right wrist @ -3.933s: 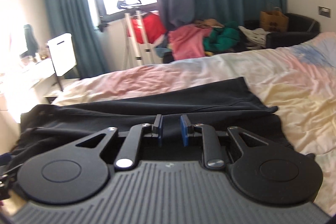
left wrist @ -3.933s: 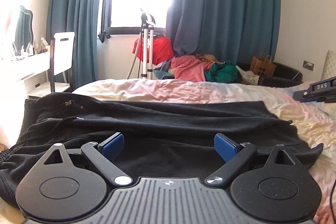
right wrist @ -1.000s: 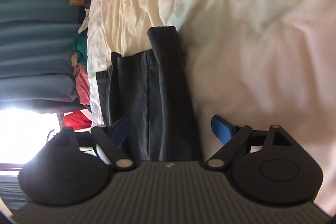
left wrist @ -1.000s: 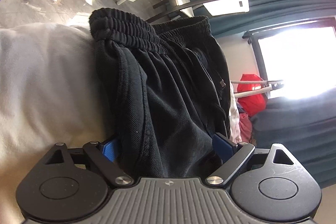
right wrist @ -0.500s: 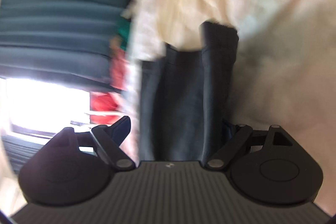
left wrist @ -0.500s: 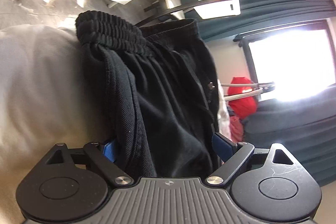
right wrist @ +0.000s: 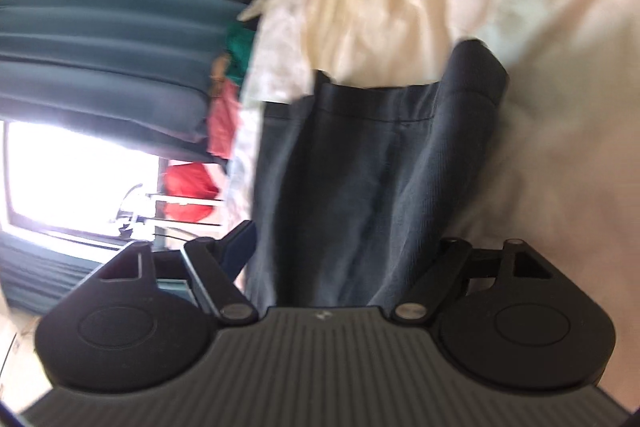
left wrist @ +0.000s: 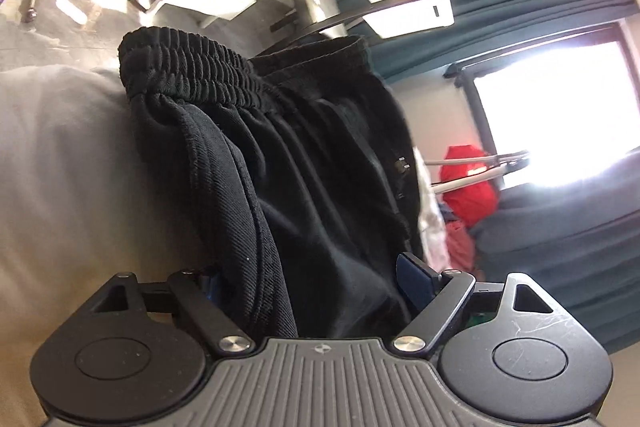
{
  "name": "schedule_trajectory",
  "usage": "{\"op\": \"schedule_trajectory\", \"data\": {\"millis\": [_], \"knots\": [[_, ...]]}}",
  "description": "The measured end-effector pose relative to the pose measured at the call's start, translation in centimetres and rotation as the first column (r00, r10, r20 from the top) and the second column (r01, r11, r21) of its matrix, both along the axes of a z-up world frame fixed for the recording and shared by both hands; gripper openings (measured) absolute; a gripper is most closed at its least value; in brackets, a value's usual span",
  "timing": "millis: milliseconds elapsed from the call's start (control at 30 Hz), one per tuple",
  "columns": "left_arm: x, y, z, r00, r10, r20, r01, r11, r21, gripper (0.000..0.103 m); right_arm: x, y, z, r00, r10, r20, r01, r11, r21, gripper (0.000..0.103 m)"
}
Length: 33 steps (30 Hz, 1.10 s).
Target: Fold clothes
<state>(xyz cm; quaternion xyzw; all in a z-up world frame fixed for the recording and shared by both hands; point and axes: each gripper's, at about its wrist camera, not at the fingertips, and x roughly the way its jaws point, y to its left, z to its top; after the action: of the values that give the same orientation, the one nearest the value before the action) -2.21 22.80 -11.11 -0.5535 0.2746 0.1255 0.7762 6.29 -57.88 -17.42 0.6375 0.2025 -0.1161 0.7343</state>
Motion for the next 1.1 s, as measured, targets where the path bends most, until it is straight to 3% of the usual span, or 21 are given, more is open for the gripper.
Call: {"op": "schedule_trajectory", "data": {"millis": [133,200,267,367,467,567,700,833,1000,1100], "knots": [[0.3,0.6,-1.0,0.998,0.006,-0.058,-0.006,1.000,-0.004,0.076,0.5,0.0,-0.8,0.996,0.019,-0.091,-0.022,0.999,-0.026,0.042],[0.6,0.5,-0.7,0.997,0.002,-0.077,0.001,0.999,0.042,0.058,0.4,0.2,-0.7,0.990,0.018,-0.139,-0.029,0.996,-0.083,0.013],[0.8,0.3,-0.5,0.995,-0.003,-0.103,0.014,0.995,0.103,0.029,0.2,0.4,-0.3,0.989,0.007,-0.150,-0.028,0.991,-0.133,0.006],[0.3,0.6,-0.2,0.997,0.007,-0.078,0.002,0.993,0.114,0.014,-0.5,0.5,0.4,0.993,0.000,-0.119,-0.019,0.987,-0.162,0.005],[-1.3,1.1,1.4,0.999,0.038,0.038,-0.042,0.995,0.087,0.010,-0.9,1.1,1.9,0.996,0.004,-0.089,-0.024,0.973,-0.229,0.005],[-3.1,1.3,4.4,0.984,0.044,0.172,-0.060,0.994,0.089,0.009,-2.1,2.0,4.4,0.997,0.019,-0.073,-0.042,0.946,-0.321,0.005],[-2.7,1.6,7.7,0.970,0.016,0.245,-0.040,0.995,0.093,0.008,-1.2,1.6,6.9,0.999,-0.009,-0.041,-0.005,0.940,-0.341,0.005],[2.0,2.3,10.3,0.973,0.015,0.231,-0.036,0.996,0.086,0.008,3.1,1.6,9.8,1.000,0.007,-0.013,-0.012,0.925,-0.379,0.005],[13.9,3.4,11.2,0.984,0.055,0.171,-0.063,0.997,0.046,0.009,13.5,2.4,12.9,0.999,0.021,-0.042,-0.038,0.876,-0.480,0.005],[21.9,4.2,10.6,0.992,0.072,0.099,-0.079,0.995,0.063,0.009,20.1,3.1,11.8,0.994,0.013,-0.109,-0.070,0.839,-0.539,0.005]]}}
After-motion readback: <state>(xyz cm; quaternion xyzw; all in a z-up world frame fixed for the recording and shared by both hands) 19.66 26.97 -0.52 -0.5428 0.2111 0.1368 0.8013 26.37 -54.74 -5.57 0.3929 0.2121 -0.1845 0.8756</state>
